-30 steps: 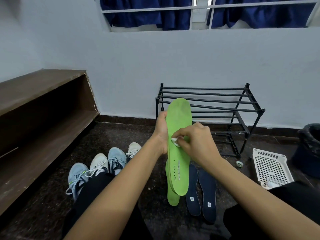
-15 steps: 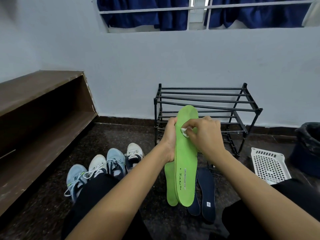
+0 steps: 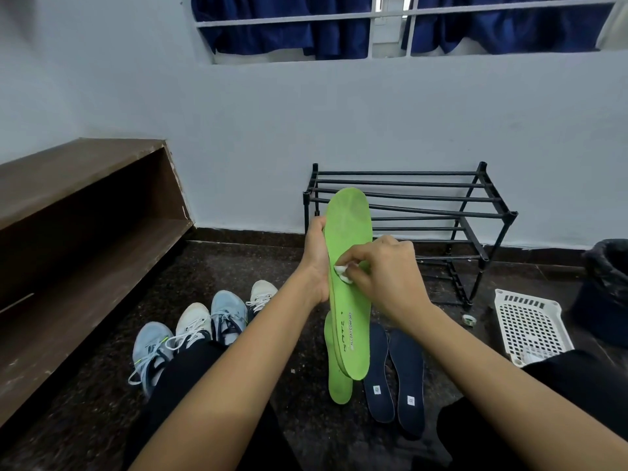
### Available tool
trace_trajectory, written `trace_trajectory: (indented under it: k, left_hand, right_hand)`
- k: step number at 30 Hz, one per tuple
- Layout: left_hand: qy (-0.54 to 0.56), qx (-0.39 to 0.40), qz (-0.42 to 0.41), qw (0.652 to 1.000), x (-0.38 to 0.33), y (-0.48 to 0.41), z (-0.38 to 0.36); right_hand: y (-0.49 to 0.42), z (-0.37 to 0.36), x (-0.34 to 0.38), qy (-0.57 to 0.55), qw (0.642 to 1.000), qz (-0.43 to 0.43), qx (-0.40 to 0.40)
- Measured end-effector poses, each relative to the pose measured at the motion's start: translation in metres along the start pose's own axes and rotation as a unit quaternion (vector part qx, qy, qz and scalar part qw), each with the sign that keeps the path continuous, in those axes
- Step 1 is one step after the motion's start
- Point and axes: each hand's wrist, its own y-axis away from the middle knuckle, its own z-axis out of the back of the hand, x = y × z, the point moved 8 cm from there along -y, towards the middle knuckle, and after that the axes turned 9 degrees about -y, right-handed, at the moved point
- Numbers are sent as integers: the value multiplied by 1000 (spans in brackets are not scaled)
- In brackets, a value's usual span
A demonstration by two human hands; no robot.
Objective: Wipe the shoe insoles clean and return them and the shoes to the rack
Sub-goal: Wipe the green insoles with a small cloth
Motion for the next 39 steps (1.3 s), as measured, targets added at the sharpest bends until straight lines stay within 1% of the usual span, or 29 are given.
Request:
trace_trajectory:
  k: [3, 8, 11, 16, 19, 22, 25, 27, 32, 35, 39]
  left_hand:
    - [-24, 11, 6, 1000, 7, 1, -6]
    - [-41, 46, 23, 998, 18, 8, -22]
    - [-33, 44, 22, 998, 14, 8, -21]
    - [-3, 2, 2, 1000, 0, 3, -5]
    - [18, -9, -11, 1000, -8, -1, 3]
    - [26, -4, -18, 999, -8, -2, 2]
    - [3, -3, 3, 1000, 0, 1, -4]
    - [-23, 3, 12, 1000, 7, 5, -11]
    - [-43, 55, 30, 997, 20, 12, -29]
    - [-38, 58, 28, 997, 17, 12, -27]
    - [-28, 31, 28, 999, 12, 9, -15]
  right_hand:
    - [-5, 4, -7, 11, 1000, -13, -5]
    - [-14, 19, -26, 30, 997, -50, -50]
    - [-13, 16, -22, 20, 998, -35, -56]
    - [-6, 1, 1, 31, 999, 25, -24]
    - [1, -3, 11, 21, 999, 39, -1]
    - [0, 1, 8, 13, 1000, 14, 9]
    - [-4, 3, -5, 26, 999, -19, 20]
    - [-8, 6, -14, 47, 998, -33, 9]
    - [-16, 25, -33, 77, 993, -55, -67]
    - [-14, 23, -30, 68, 994, -36, -77]
    - [-6, 13, -18, 28, 999, -3, -37]
